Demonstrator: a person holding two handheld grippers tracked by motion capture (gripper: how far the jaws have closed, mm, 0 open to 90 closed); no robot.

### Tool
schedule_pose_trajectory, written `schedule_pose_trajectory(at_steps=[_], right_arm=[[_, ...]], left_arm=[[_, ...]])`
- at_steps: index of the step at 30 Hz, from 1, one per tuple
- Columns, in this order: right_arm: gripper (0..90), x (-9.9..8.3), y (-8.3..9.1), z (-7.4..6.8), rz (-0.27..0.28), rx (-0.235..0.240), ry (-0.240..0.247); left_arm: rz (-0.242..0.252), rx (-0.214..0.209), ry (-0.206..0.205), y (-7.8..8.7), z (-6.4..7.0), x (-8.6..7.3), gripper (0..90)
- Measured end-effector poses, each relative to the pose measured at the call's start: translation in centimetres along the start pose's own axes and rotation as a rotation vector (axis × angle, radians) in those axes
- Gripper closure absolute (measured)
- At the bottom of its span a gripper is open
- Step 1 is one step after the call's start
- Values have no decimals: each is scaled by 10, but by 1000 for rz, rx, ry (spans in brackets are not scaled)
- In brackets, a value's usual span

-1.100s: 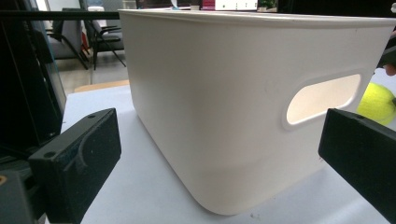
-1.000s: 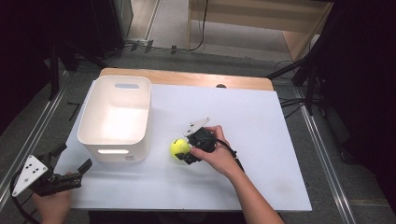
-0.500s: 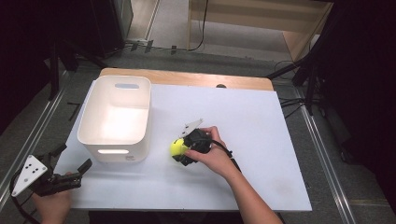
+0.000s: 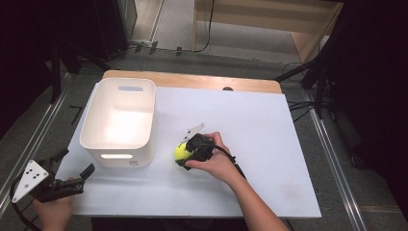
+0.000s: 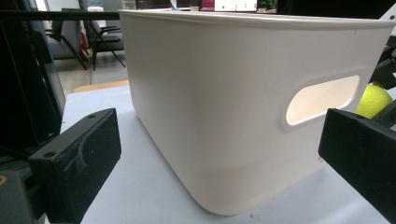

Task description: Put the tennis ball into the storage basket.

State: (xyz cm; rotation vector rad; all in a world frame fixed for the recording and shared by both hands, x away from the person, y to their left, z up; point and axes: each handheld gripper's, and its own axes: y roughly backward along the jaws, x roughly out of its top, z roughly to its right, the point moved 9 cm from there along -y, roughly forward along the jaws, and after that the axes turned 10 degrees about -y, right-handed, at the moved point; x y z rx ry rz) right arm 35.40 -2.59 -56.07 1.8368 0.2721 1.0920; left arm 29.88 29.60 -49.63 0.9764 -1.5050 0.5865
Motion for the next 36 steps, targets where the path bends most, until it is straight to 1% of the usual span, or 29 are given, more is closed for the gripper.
schedule_pose_trajectory(at_steps=[3, 4, 7, 10, 12, 14, 16, 19, 24, 25, 29, 30, 33, 34, 36], right_arm=[[235, 0, 1, 0, -5, -2, 6], [236, 0, 1, 1, -9, 2, -3], [236, 0, 2, 1, -9, 0, -2], [236, 1, 4, 3, -6, 1, -3], [236, 2, 8, 3, 2, 13, -13], [237, 3, 9, 3, 7, 16, -12], [237, 5, 12, 3, 11, 16, -8], [237, 10, 17, 3, 16, 14, 10], [237, 15, 23, 4, 30, 13, 15], [237, 16, 25, 4, 30, 9, 12], [237, 20, 30, 6, 37, 20, 1], [237, 22, 32, 6, 37, 32, -4], [237, 24, 34, 6, 40, 36, -1], [237, 26, 36, 6, 38, 35, -7], [237, 28, 38, 6, 39, 35, 2]], left_arm=[[0, -1, -1, 0, 0, 0, 0], [0, 0, 0, 0, 0, 0, 0], [0, 0, 0, 0, 0, 0, 0], [0, -1, -1, 0, 0, 0, 0], [0, -1, 0, 0, 0, 0, 0], [-1, -1, -1, 0, 0, 0, 0], [0, -1, -1, 0, 0, 0, 0], [0, -1, -1, 0, 0, 0, 0], [0, -1, 0, 0, 0, 0, 0], [0, -1, -1, 0, 0, 0, 0], [-2, 0, -2, 0, 0, 0, 0], [-1, 0, -1, 0, 0, 0, 0], [1, -1, 0, 0, 0, 0, 0], [4, -2, 2, 0, 0, 0, 0], [4, -2, 2, 0, 0, 0, 0]])
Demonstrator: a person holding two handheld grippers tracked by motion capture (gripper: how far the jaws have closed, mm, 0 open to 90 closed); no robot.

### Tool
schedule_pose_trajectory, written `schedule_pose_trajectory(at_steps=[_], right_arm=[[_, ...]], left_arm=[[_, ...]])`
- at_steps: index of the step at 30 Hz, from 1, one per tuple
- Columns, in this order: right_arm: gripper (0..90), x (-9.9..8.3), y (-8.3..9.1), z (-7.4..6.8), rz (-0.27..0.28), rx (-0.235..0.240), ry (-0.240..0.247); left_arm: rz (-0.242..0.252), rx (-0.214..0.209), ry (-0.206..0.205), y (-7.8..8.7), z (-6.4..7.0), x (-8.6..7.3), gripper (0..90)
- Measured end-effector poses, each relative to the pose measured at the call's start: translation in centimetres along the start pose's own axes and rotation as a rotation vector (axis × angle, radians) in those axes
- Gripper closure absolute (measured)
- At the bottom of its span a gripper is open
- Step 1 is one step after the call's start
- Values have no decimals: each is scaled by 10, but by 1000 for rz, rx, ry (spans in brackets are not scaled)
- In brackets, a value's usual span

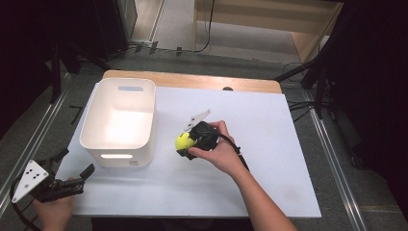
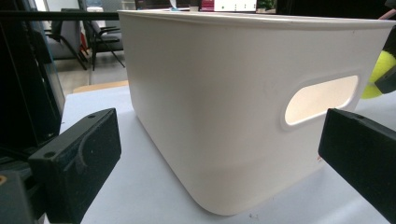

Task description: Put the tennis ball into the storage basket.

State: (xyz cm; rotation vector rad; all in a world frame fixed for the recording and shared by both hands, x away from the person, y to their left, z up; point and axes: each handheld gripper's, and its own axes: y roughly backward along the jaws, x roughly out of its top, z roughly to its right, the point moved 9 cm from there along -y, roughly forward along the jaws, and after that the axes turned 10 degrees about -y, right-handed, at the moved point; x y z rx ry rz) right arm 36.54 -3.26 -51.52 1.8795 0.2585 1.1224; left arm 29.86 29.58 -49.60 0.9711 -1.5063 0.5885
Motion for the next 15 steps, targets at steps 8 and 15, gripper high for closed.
schedule_pose_trajectory(at_steps=[8, 15], right_arm=[[237, 9, 6, -1, 13, 6, 9], [238, 16, 9, -4, 4, 38, 16]], left_arm=[[-4, 0, -2, 0, 0, 0, 0], [-6, 0, -3, 0, 0, 0, 0]])
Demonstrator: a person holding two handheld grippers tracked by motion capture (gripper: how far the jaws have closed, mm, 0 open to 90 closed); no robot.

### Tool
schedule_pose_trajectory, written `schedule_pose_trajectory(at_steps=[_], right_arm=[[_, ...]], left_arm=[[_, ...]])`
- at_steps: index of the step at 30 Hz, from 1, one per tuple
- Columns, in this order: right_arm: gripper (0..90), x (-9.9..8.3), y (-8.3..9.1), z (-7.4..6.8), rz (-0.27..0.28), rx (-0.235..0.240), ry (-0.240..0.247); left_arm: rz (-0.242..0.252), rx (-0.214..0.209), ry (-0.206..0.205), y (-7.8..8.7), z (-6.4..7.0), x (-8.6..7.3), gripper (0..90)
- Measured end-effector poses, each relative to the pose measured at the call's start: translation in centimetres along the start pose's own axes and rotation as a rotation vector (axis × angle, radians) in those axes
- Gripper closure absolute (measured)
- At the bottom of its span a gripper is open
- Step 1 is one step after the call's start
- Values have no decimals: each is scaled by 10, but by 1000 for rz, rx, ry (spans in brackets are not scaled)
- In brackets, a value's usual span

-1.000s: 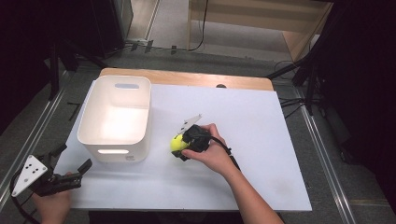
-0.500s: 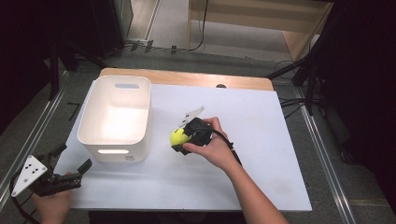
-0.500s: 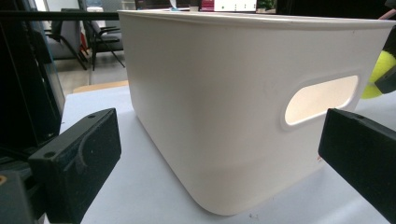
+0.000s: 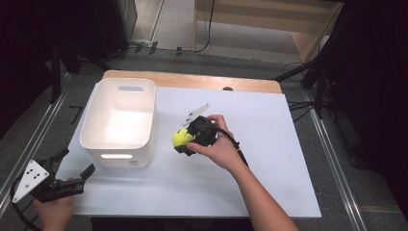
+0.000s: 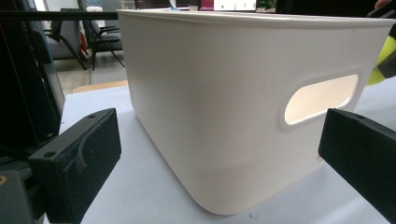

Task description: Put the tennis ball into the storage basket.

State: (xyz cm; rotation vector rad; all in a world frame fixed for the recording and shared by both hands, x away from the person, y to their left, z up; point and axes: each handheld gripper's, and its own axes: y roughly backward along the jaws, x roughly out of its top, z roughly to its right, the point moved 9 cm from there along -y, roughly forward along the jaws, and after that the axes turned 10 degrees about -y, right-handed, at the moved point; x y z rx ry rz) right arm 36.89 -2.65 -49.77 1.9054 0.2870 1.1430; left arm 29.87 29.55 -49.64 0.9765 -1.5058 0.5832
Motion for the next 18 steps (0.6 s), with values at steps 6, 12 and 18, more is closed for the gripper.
schedule_pose_trajectory(at_steps=[6, 12, 18], right_arm=[[238, 6, 3, -1, 2, -3, 12], [238, 16, 8, -4, 14, 1, 26], [238, 26, 12, -7, 26, 11, 38]], left_arm=[[0, 0, 0, 0, 0, 0, 0], [-1, -1, -3, 0, 0, 0, 0], [0, -2, -3, 0, 0, 0, 0]])
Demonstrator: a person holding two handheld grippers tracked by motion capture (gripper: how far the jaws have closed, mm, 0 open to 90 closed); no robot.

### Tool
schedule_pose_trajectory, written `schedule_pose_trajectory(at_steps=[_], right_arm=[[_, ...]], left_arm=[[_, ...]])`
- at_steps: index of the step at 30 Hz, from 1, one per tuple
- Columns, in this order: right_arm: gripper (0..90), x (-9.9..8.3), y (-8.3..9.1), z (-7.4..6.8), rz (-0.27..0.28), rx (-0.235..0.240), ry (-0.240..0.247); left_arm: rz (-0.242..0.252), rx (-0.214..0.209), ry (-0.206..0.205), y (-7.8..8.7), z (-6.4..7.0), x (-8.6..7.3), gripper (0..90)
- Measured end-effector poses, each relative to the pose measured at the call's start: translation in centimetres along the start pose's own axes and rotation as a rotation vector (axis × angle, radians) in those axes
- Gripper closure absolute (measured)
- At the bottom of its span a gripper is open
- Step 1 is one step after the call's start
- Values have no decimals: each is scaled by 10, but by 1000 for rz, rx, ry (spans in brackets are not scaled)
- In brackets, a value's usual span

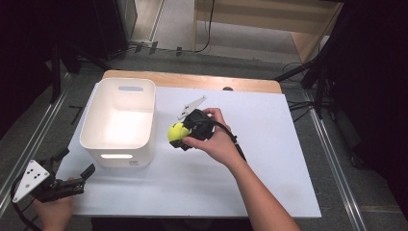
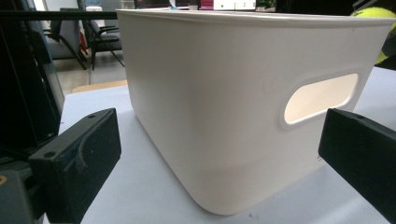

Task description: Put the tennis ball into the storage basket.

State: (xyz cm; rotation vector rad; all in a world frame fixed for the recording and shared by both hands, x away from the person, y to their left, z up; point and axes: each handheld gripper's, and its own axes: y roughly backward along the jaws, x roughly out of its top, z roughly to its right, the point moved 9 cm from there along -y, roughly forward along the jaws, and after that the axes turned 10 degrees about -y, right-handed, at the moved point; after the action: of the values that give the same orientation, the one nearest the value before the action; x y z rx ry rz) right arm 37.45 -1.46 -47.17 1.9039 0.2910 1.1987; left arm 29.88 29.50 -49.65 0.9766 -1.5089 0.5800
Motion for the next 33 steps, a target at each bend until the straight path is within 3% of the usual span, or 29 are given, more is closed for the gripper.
schedule_pose_trajectory(at_steps=[33], right_arm=[[238, 38, 11, -17, 29, 19, 43]], left_arm=[[-5, -6, 1, 0, 0, 0, 0]])
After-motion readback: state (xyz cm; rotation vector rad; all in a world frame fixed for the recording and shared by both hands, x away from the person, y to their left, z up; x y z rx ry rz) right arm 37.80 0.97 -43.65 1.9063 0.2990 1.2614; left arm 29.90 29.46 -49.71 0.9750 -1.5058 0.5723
